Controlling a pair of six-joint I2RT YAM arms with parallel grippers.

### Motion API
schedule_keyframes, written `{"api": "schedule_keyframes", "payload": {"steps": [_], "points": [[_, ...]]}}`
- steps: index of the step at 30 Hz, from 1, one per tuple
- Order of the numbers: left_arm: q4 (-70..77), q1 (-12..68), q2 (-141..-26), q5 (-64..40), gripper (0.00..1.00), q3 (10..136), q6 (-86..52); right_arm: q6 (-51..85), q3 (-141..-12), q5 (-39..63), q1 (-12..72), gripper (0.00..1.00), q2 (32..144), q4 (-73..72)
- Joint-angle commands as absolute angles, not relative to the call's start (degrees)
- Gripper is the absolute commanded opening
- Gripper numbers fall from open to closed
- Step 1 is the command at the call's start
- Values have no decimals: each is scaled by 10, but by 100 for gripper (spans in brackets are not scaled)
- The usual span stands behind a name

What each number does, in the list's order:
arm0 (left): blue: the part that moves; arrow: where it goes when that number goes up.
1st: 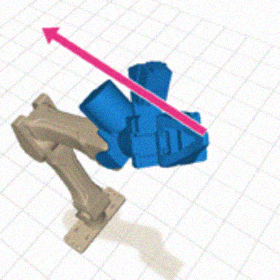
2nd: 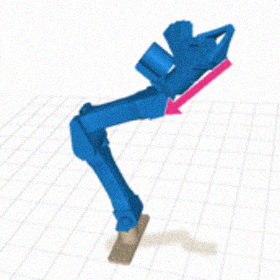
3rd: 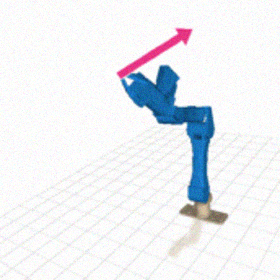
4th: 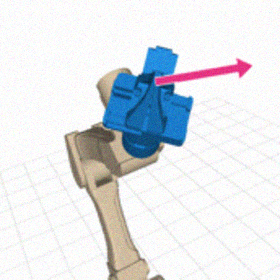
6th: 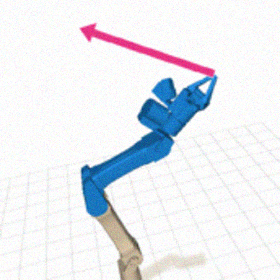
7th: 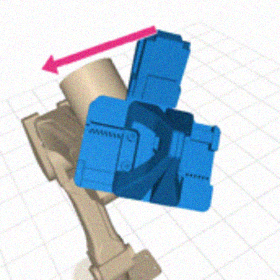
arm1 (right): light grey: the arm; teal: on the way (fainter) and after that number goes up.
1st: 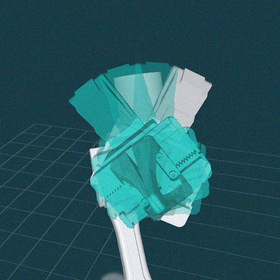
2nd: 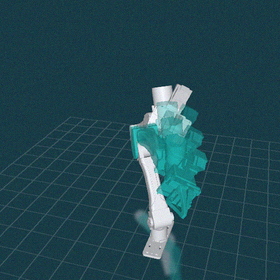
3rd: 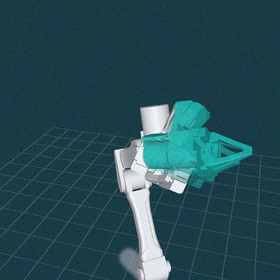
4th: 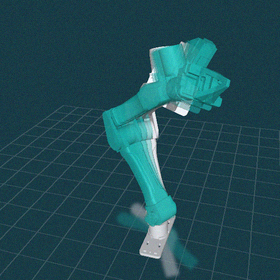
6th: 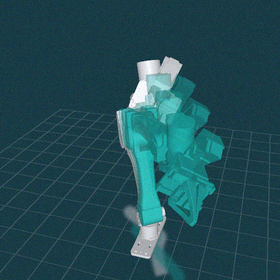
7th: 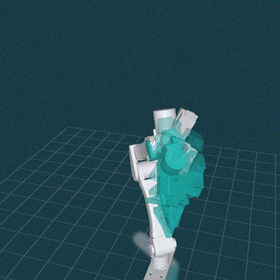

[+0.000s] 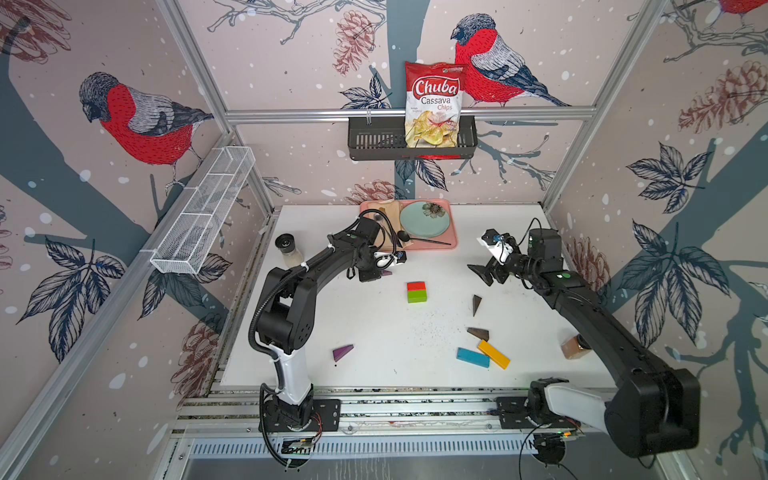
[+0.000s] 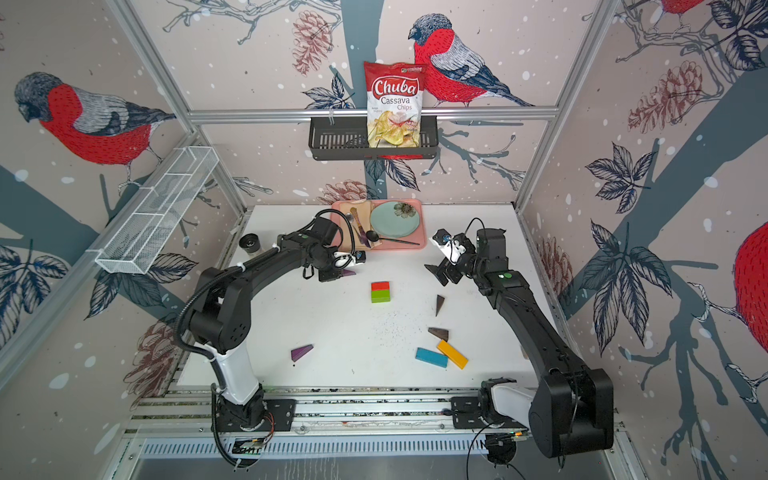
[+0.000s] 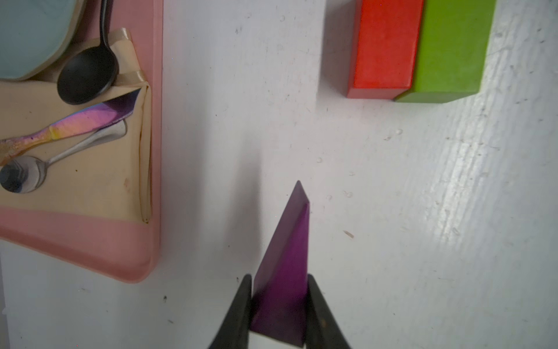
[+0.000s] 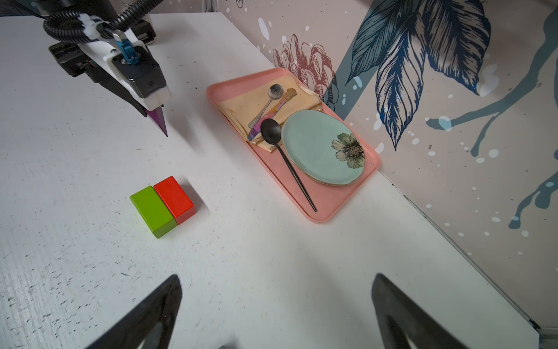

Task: Assemble a small pinwheel with building blocks
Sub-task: Assemble the building block at the center of the board.

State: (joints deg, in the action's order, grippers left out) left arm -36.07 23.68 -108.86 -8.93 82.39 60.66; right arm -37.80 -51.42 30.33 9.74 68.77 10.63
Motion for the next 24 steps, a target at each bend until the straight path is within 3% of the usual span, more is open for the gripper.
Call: {"api": "schedule_keyframes", "payload": {"steps": [1, 6, 16, 24], "points": [[-388, 235, -1119, -95, 19, 861, 657, -387, -512, 298, 89, 97, 680, 110], [-380, 235, -1161, -89, 20, 896, 712, -394, -509, 291, 84, 97, 671, 134], [-430, 236, -1240, -175, 20, 1016, 848, -379, -482, 268, 83, 95, 656, 115], [-446, 258, -1248, -184, 20, 1000, 858, -377, -489, 275, 82, 95, 672, 105]]}}
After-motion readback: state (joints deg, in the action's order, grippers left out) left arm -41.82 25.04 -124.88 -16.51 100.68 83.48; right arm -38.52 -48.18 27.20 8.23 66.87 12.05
